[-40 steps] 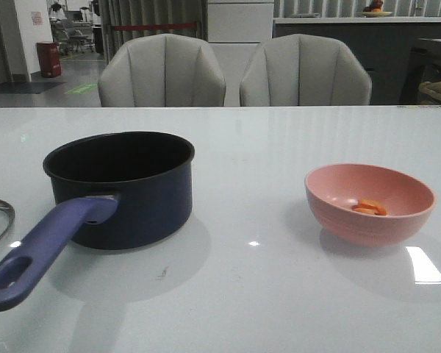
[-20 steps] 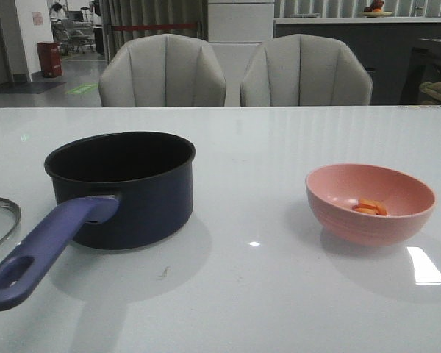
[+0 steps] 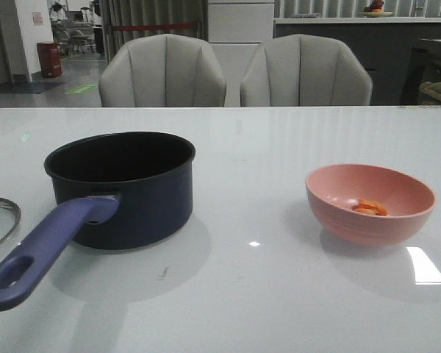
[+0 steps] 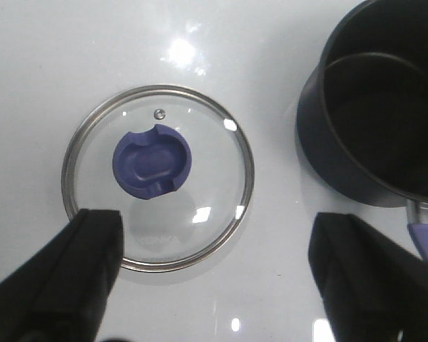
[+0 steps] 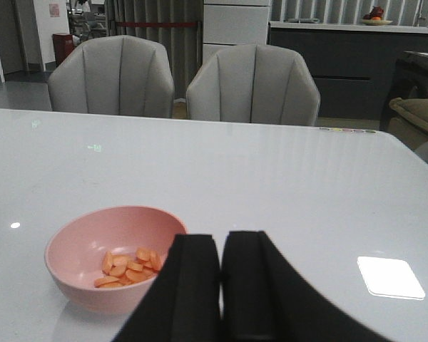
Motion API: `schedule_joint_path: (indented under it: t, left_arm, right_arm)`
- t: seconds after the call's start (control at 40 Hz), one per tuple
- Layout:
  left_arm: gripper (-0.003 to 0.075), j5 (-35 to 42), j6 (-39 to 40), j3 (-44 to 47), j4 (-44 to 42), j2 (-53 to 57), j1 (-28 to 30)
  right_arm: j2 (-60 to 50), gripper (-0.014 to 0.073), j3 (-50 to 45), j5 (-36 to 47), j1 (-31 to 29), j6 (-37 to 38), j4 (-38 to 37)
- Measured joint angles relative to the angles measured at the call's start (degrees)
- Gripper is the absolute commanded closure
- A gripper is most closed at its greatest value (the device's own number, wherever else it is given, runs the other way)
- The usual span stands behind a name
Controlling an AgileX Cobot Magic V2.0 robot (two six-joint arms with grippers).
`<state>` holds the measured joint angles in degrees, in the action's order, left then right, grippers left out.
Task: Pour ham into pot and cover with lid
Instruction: 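Set the glass lid down beside the pot and release it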
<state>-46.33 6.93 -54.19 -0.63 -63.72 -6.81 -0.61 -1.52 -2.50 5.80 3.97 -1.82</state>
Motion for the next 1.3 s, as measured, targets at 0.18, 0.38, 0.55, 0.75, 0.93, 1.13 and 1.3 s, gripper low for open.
schedule_joint_path:
  t: [0.18, 0.38, 0.55, 0.75, 0.93, 1.13, 1.3]
  left_arm:
    - [0.0167, 7.26, 0.0, 10.57, 0.12, 17.87, -1.94]
    - [0.0167, 10.18, 0.0, 20.56, 0.12, 40.34, -3.76]
    - [0.0167, 10.18, -0.05, 29.02, -0.27, 58.24, -4.91]
    - [0.0168, 11.29, -0.05, 33.05, -1.08, 64.02, -5.01]
    - [0.0205, 12.65, -0.05, 33.17, -1.21, 64.02, -5.01]
    - [0.0419, 12.65, -0.05, 33.17, -1.32, 64.02, -5.01]
    - [0.0574, 12.65, -0.05, 33.17, -1.4, 64.02, -5.01]
  right_arm:
    - [0.0, 0.0412, 0.0, 0.0, 0.47, 0.0, 0.0]
    - [0.0, 0.0412, 0.0, 0.0, 0.47, 0.0, 0.0]
    - [0.0, 0.0412, 0.0, 0.0, 0.47, 0.0, 0.0]
    - [0.0, 0.0412, 0.0, 0.0, 0.47, 0.0, 0.0]
    - [0.0, 0.0412, 0.0, 0.0, 0.47, 0.0, 0.0]
    - [0.0, 0.0412, 0.0, 0.0, 0.47, 0.0, 0.0]
    - [0.0, 0.0412, 0.0, 0.0, 0.47, 0.0, 0.0]
